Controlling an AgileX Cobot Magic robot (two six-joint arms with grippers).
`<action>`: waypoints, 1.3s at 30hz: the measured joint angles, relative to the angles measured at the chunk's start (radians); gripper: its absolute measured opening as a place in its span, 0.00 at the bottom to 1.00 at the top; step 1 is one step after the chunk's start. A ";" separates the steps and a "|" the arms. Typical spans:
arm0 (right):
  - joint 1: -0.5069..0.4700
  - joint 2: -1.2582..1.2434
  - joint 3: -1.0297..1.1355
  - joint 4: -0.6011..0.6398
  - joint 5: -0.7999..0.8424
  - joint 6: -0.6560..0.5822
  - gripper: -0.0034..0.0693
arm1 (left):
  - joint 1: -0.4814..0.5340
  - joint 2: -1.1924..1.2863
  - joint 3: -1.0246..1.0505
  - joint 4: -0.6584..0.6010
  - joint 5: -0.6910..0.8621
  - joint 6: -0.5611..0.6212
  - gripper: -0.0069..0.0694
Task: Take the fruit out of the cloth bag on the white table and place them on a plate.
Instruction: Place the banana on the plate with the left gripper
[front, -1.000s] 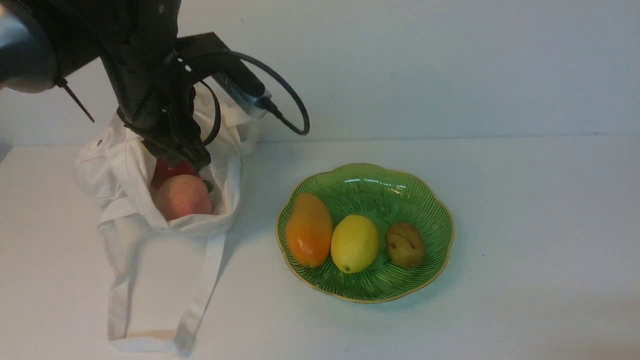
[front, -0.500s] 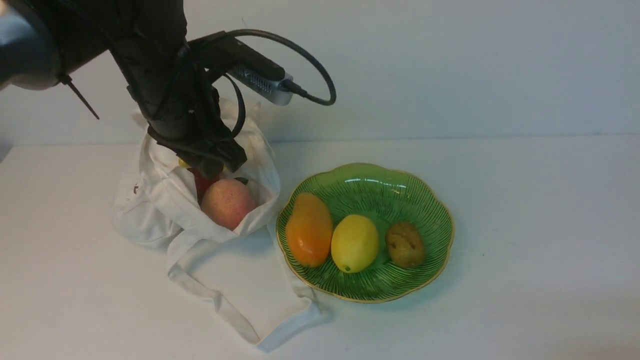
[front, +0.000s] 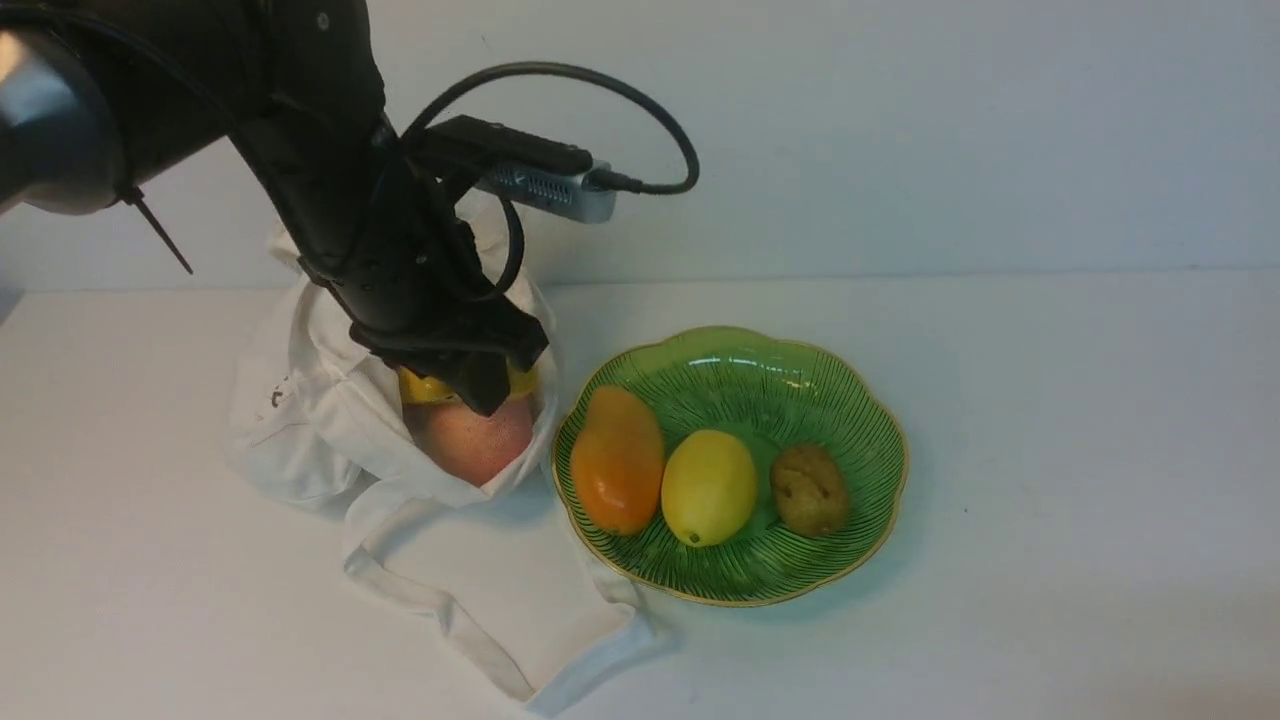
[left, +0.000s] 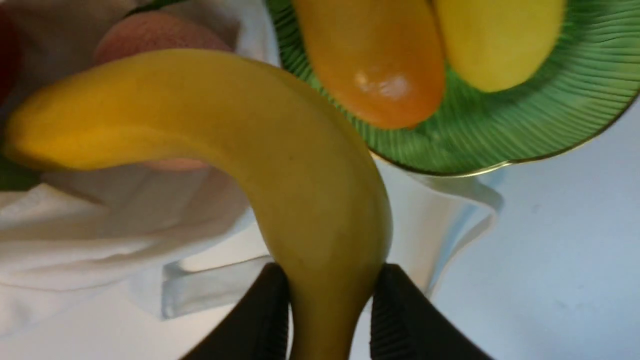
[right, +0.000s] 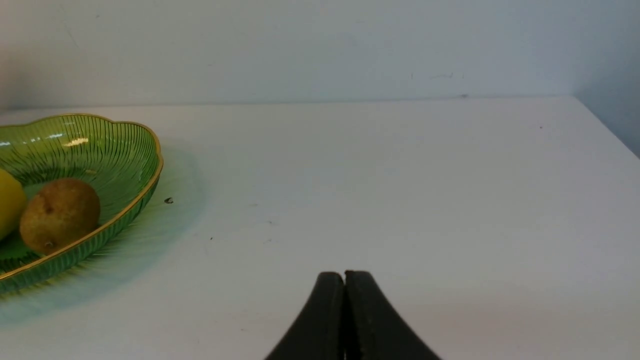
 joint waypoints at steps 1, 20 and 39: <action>0.000 0.000 0.000 0.000 0.000 0.000 0.03 | 0.000 -0.005 0.000 -0.014 0.000 0.003 0.34; 0.000 0.000 0.000 0.000 0.000 0.000 0.03 | -0.231 0.093 -0.088 -0.119 -0.319 0.053 0.34; 0.000 0.000 0.000 0.000 0.000 0.000 0.03 | -0.267 0.302 -0.152 -0.084 -0.407 -0.035 0.96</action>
